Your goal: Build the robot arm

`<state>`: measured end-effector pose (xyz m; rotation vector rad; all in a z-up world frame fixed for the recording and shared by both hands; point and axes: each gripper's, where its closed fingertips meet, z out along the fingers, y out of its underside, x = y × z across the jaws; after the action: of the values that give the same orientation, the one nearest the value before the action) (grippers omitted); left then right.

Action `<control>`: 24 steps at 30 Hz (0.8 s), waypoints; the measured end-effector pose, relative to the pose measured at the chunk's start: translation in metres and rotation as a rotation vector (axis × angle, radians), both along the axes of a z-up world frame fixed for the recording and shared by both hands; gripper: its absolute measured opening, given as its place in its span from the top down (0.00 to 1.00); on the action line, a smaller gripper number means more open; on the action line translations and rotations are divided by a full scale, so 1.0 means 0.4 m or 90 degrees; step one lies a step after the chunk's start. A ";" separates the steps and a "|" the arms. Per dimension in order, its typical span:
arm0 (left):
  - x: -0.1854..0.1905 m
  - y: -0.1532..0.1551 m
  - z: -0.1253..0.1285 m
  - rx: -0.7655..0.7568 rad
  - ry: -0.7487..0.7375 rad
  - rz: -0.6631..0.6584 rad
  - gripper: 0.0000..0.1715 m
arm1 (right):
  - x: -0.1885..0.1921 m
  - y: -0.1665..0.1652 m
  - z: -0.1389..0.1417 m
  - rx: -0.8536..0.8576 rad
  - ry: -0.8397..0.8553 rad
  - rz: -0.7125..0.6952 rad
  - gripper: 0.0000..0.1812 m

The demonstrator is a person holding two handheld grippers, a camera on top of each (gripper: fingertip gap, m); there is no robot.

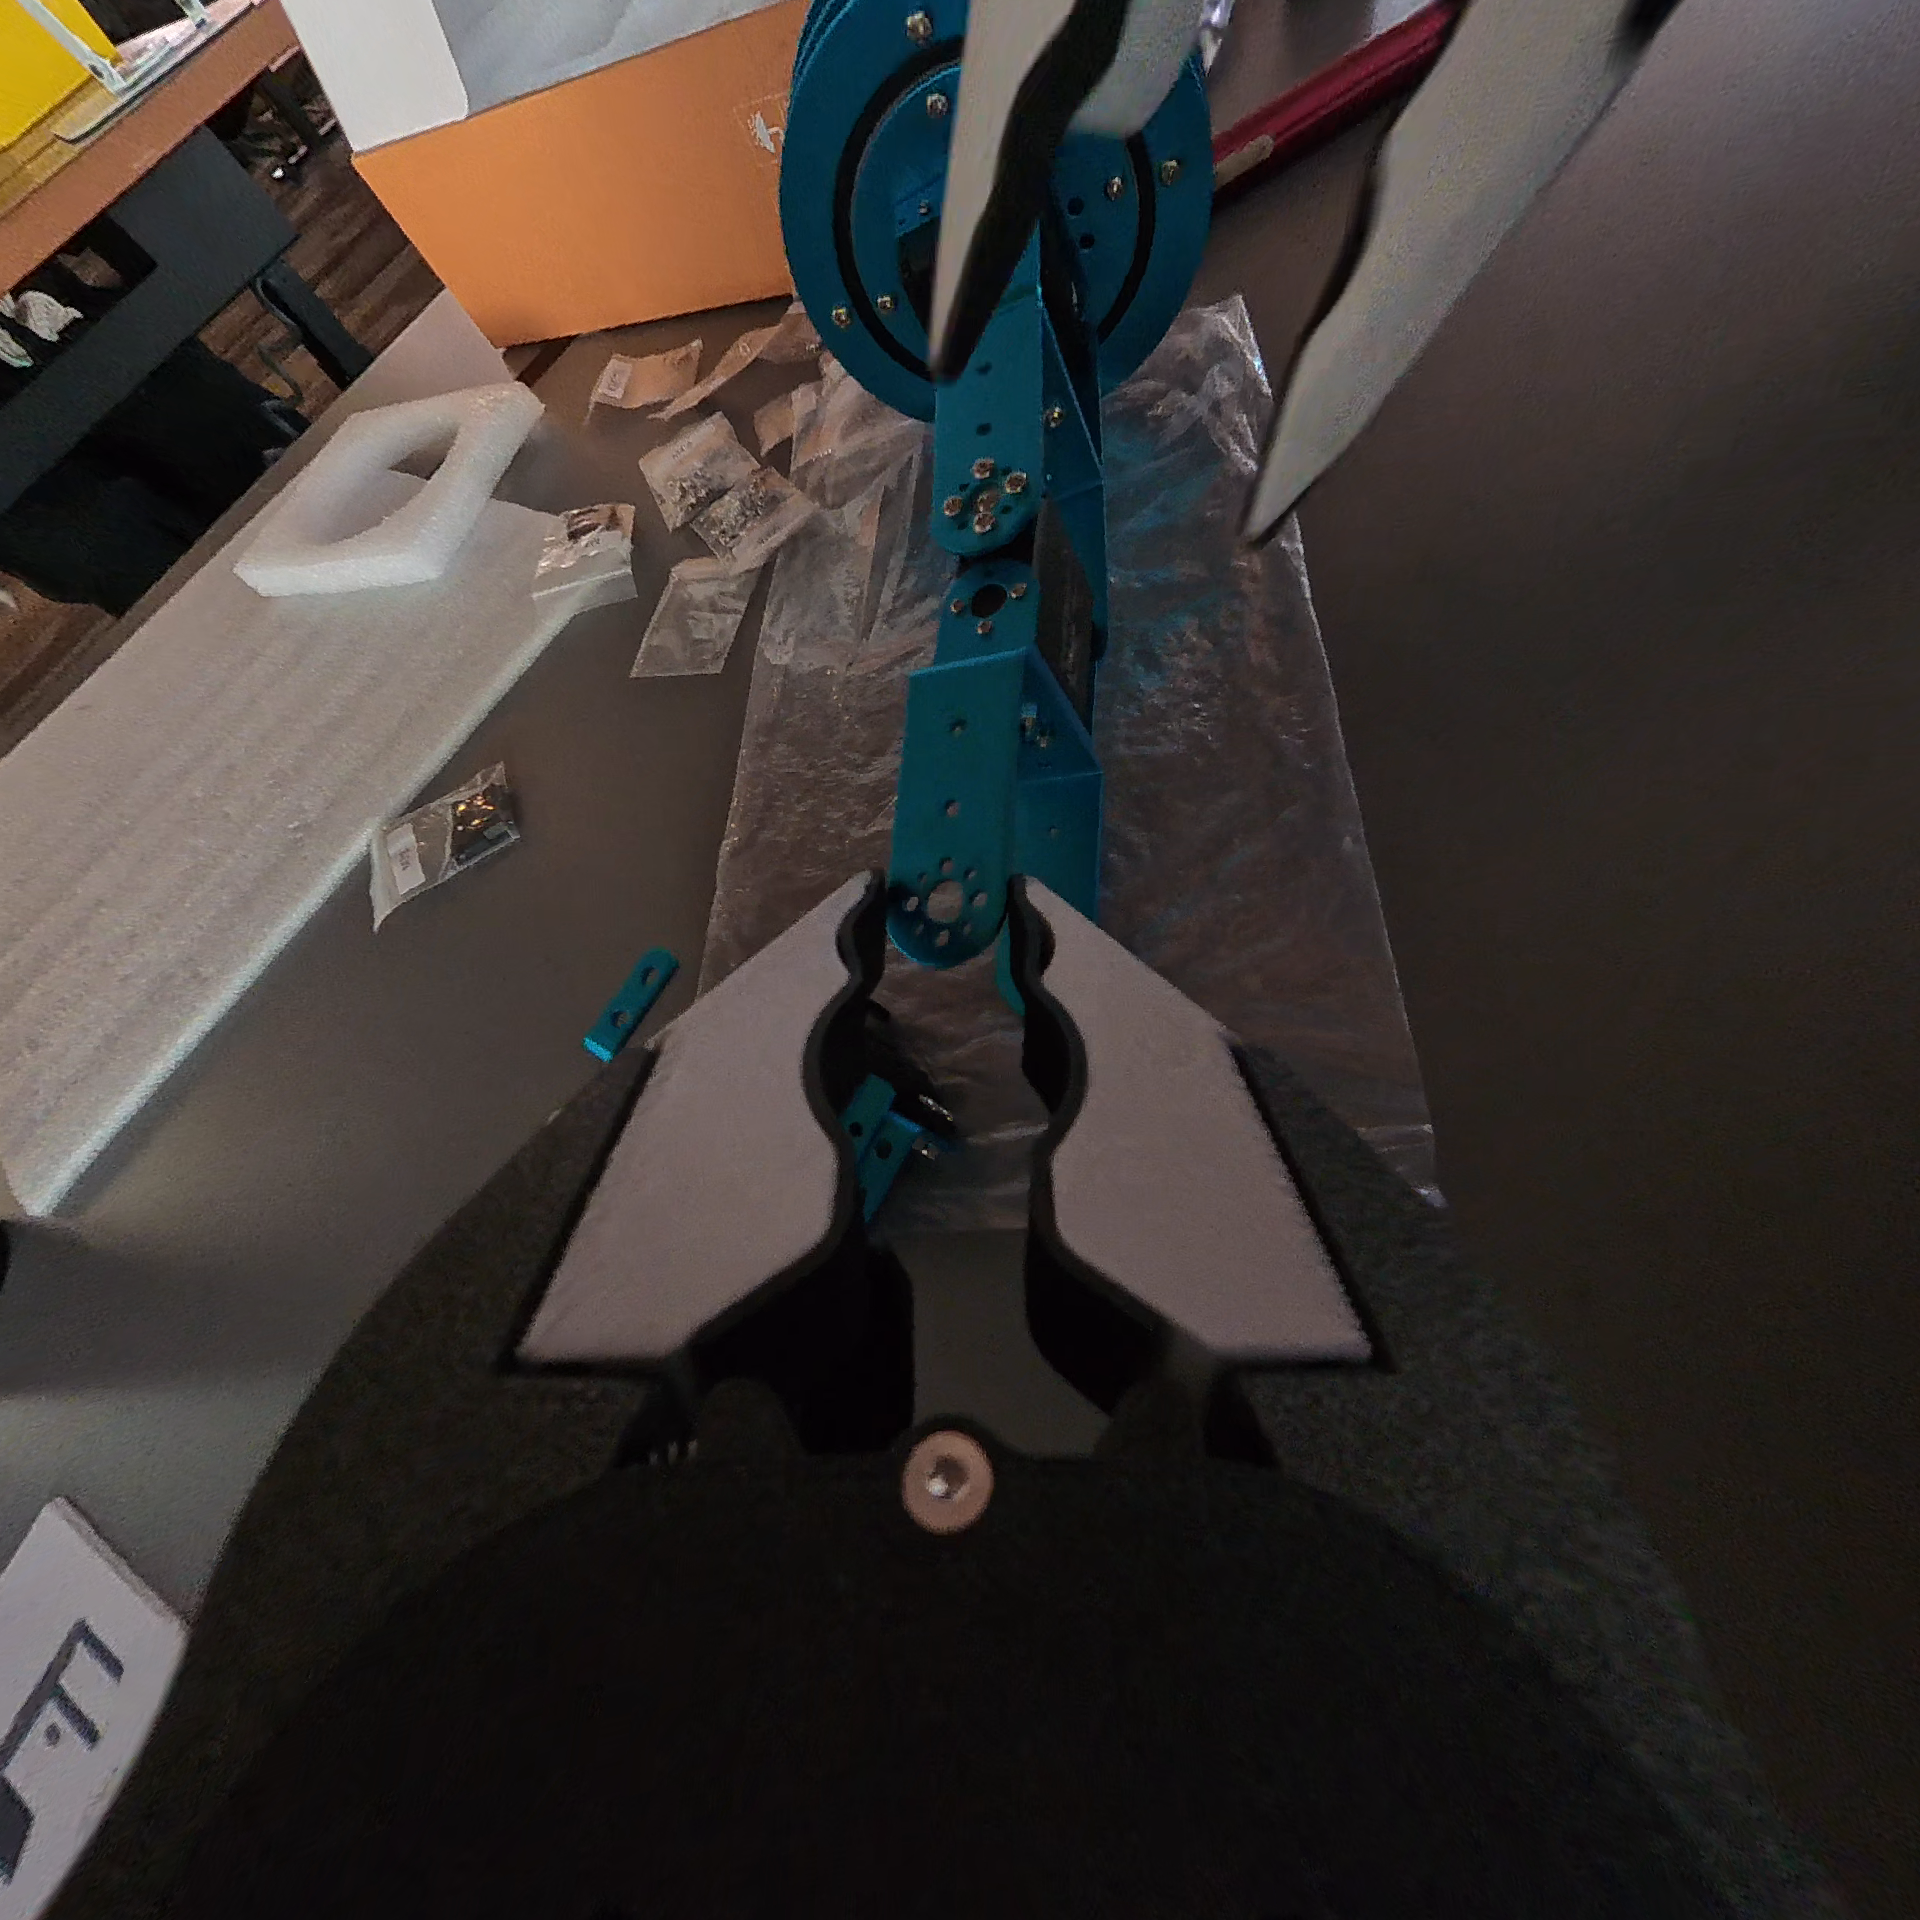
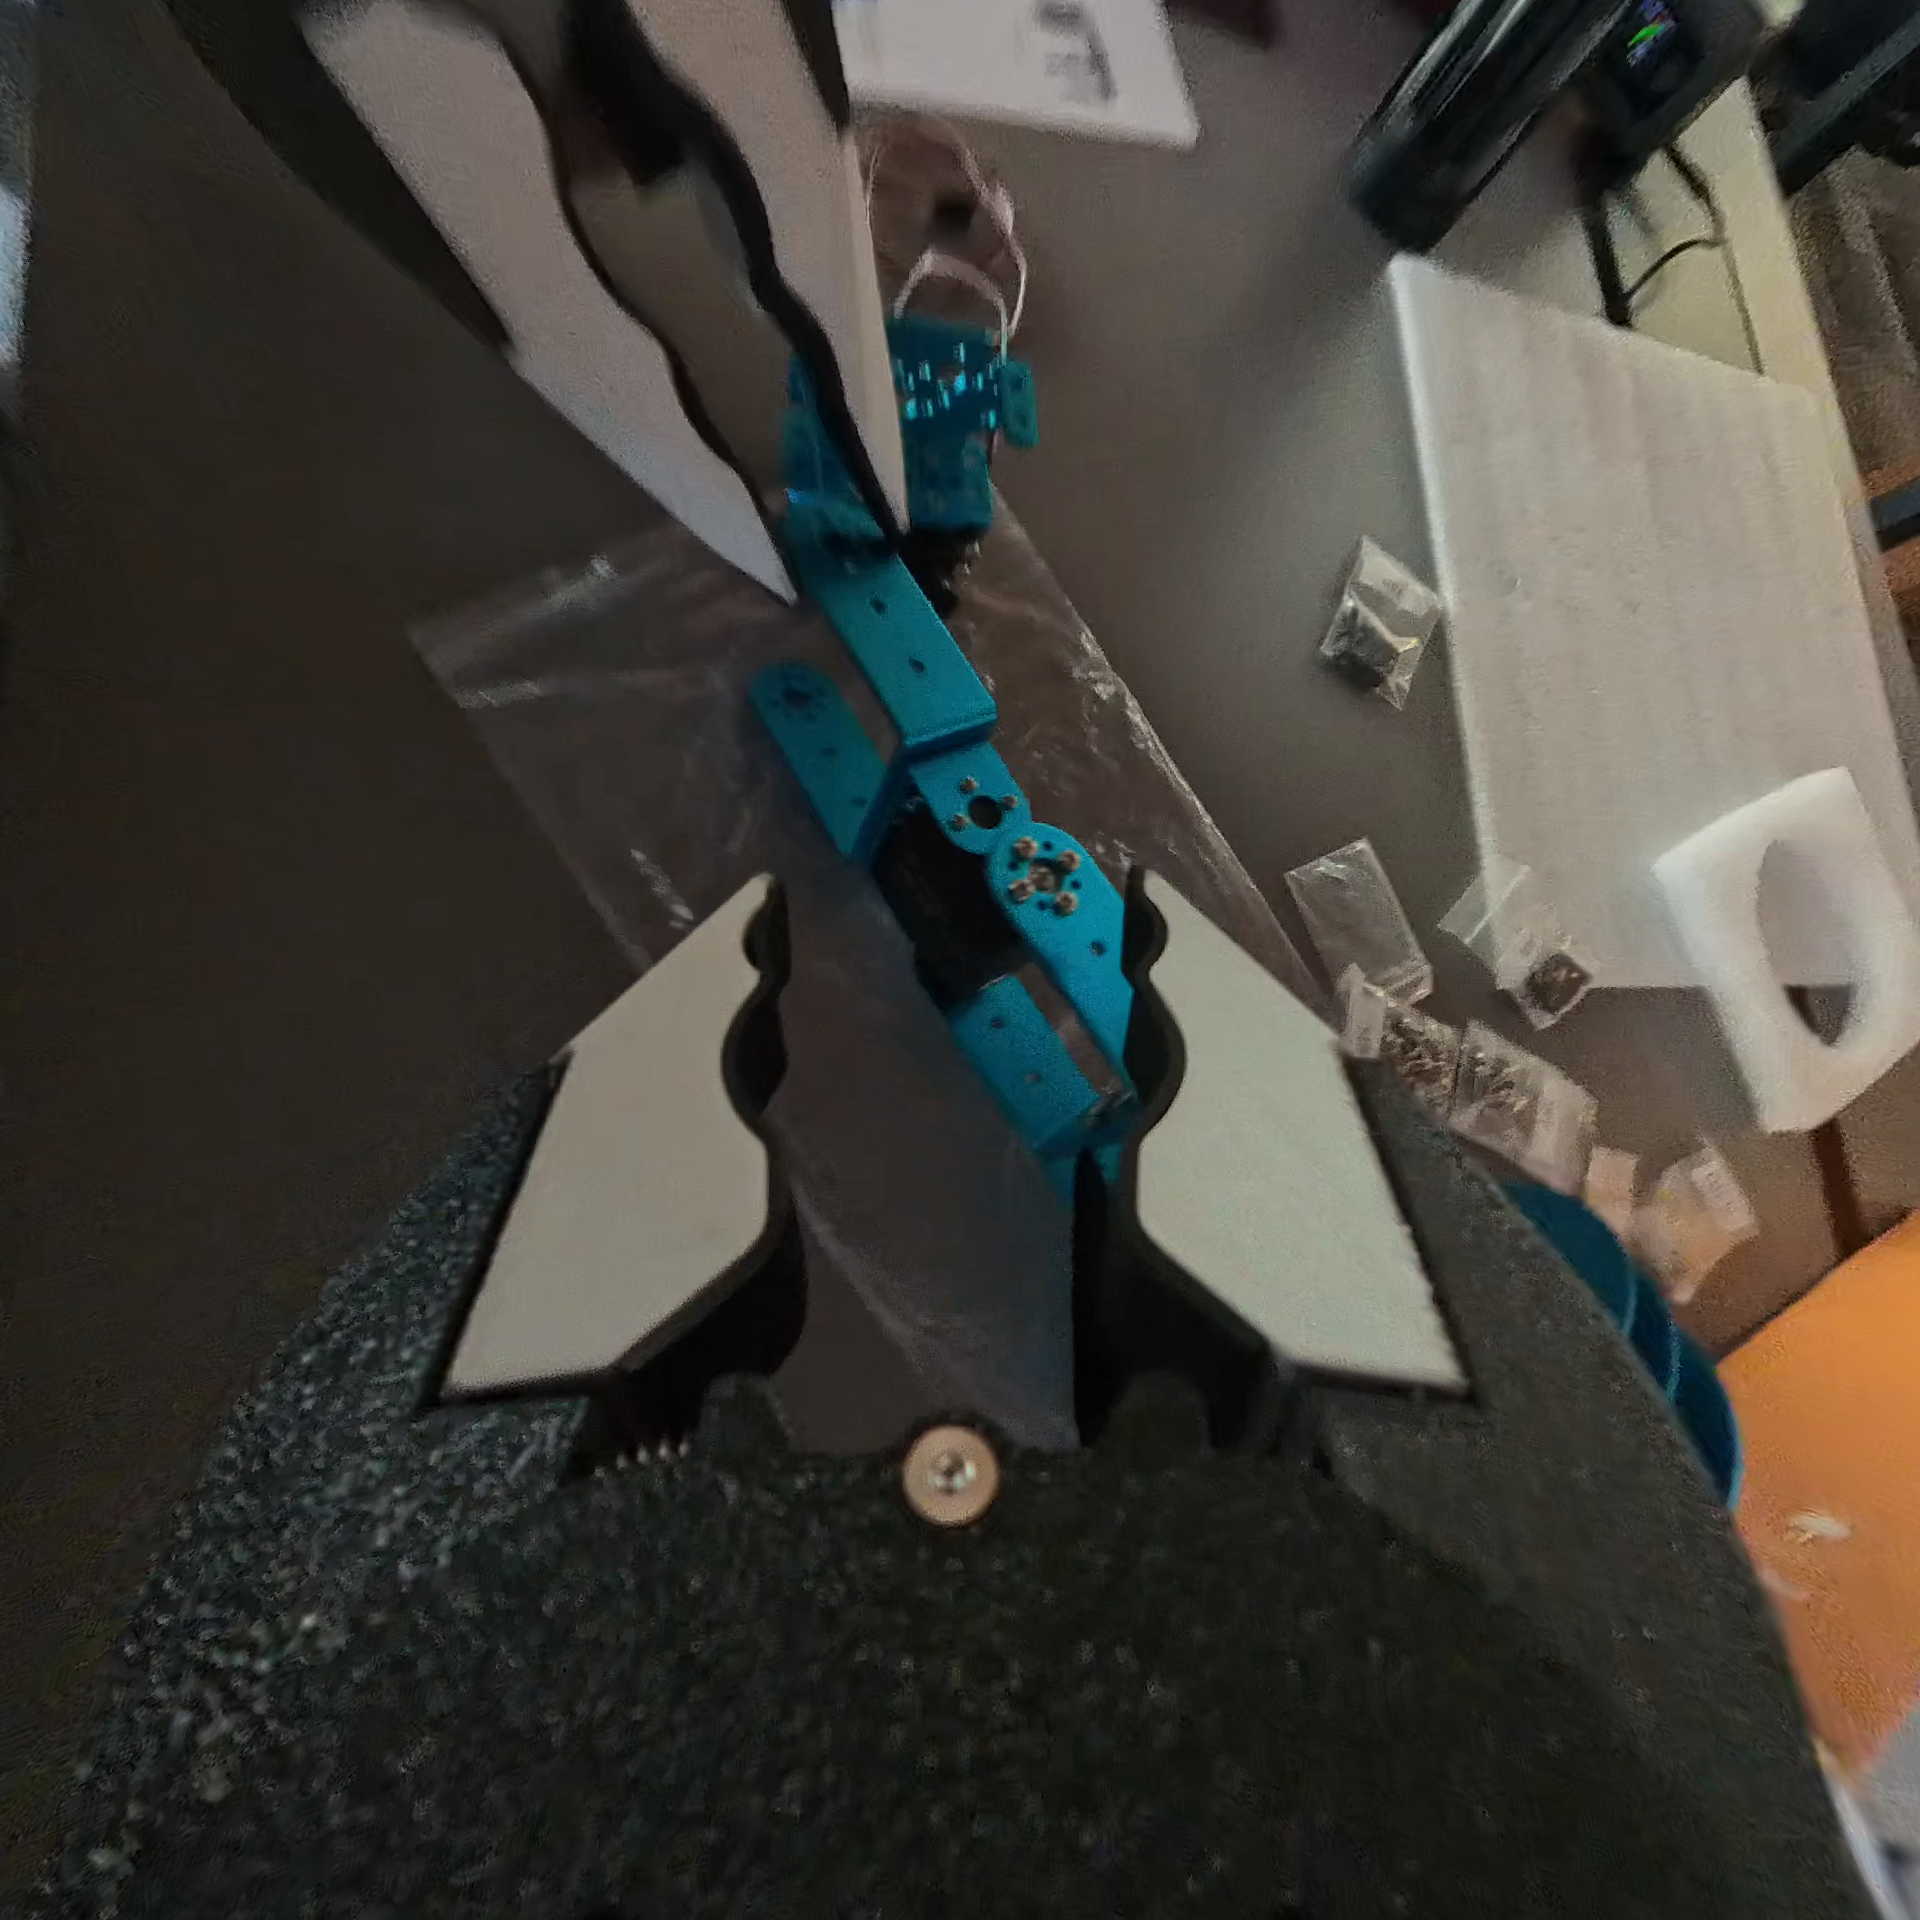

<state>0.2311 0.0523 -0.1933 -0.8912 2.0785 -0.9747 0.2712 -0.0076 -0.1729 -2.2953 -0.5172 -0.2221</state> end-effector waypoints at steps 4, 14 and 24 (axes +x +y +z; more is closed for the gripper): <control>-0.035 0.019 0.041 -0.056 0.016 -0.015 0.85 | 0.013 0.042 -0.050 -0.049 -0.031 0.050 0.69; -0.014 0.130 0.048 0.040 0.172 -0.169 0.54 | 0.027 0.069 -0.049 -0.016 -0.085 0.061 0.84; -0.002 0.146 -0.049 0.203 0.264 -0.236 0.63 | 0.012 0.067 -0.039 -0.004 -0.069 0.069 0.76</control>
<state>0.2303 0.1107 -0.2130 -0.5858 2.7287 -0.6375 0.2759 0.0191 -0.1885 -2.2624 -0.6961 -0.2923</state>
